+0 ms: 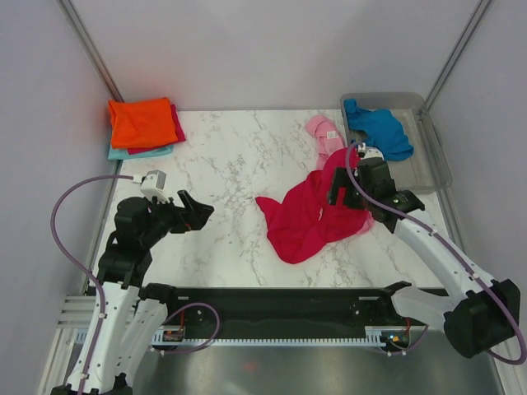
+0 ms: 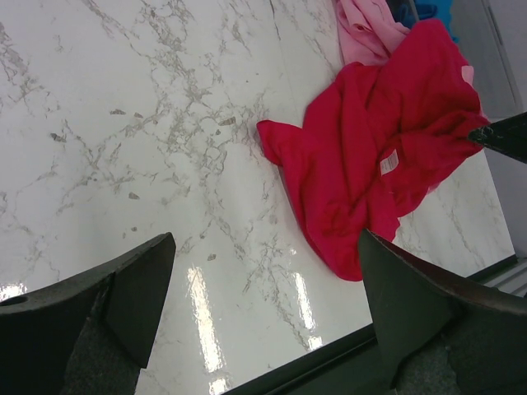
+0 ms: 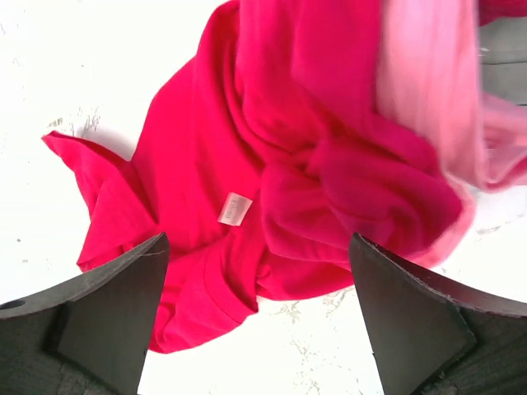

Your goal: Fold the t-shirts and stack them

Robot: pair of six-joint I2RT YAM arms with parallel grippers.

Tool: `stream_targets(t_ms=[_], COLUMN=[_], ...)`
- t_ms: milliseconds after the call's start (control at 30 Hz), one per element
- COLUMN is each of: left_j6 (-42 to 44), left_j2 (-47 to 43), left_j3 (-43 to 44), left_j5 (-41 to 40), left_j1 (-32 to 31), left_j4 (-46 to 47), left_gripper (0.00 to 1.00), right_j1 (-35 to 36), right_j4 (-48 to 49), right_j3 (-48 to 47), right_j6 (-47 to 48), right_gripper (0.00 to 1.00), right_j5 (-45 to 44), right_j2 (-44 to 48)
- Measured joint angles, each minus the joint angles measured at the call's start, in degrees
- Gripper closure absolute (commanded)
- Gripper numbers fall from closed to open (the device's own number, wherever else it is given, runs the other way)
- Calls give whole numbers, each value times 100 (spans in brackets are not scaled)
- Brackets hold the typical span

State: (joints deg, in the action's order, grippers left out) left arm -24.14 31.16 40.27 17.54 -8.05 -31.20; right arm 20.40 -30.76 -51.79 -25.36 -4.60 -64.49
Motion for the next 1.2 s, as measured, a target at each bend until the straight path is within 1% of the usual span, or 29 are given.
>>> stream_targets(t_ms=[67, 233, 300, 367, 400, 433, 467, 500, 533, 567, 600, 667, 767, 833, 867, 900, 967, 1033, 1067, 1100, 1167, 1200], left_j6=[0, 0, 0, 2, 0, 2, 2, 0, 0, 0, 0, 0, 0, 0, 0, 0, 0, 0, 0, 0, 0, 0], left_j2=[9, 24, 24, 24, 24, 24, 24, 24, 24, 22, 17, -9, -90, -153, -184, -216, -271, -313, -326, -337, -354, -358], left_j3=[0, 0, 0, 0, 0, 0, 0, 0, 0, 0, 0, 0, 0, 0, 0, 0, 0, 0, 0, 0, 0, 0], left_j5=[0, 7, 11, 35, 52, 59, 68, 72, 81, 85, 90, 101, 101, 96, 83, 70, 48, 35, 28, 17, -2, -4], left_j1=[2, 2, 2, 2, 2, 2, 2, 2, 2, 2, 2, 2, 2, 2, 2, 2, 13, 28, 33, 33, 33, 33], left_j4=[0, 0, 0, 0, 0, 2, 2, 2, 2, 2, 2, 2, 4, 4, 4, 4, 4, 4, 4, 4, 4, 4], left_gripper=[0, 0, 0, 1, 0, 0, 0, 0, 0, 0, 0, 0, 0, 0, 0, 0, 0, 0, 0, 0, 0, 0], right_j1=[184, 498, 581, 691, 739, 798, 850, 903, 966, 1034, 1115, 1300, 1716, 2142, 2402, 2673, 3377, 4063, 4419, 4739, 5226, 5337], right_j4=[72, 111, 4, -17, -26, -59, -96, -114, -133, -160, -201, -415, -776, -1071, -1322, -1379, -1403, -1283, -957, -640, 79, 361], right_j3=[15, 435, 490, 479, 463, 428, 372, 306, 219, 122, -7, -404, -1502, -2741, -3674, -4568, -6666, -8529, -9208, -9460, -9285, -9117], right_j6=[-66, -363, -468, -533, -575, -573, -599, -640, -675, -723, -763, -824, -839, -752, -664, -560, -133, 396, 756, 1091, 1683, 1882], right_gripper=[2, 2, 6, 21, 40, 53, 63, 77, 82, 89, 100, 100, 100, 100, 100, 100, 100, 100, 100, 100, 100, 100], right_j5=[-122, -619, -911, -1200, -1292, -1399, -1471, -1534, -1622, -1674, -1740, -1864, -2061, -2177, -2277, -2378, -2649, -2822, -2918, -2970, -2992, -2977], right_j2=[-24, -662, -986, -1311, -1443, -1591, -1720, -1843, -1963, -2055, -2140, -2302, -2629, -2979, -3287, -3604, -4380, -5108, -5381, -5445, -5270, -5163])
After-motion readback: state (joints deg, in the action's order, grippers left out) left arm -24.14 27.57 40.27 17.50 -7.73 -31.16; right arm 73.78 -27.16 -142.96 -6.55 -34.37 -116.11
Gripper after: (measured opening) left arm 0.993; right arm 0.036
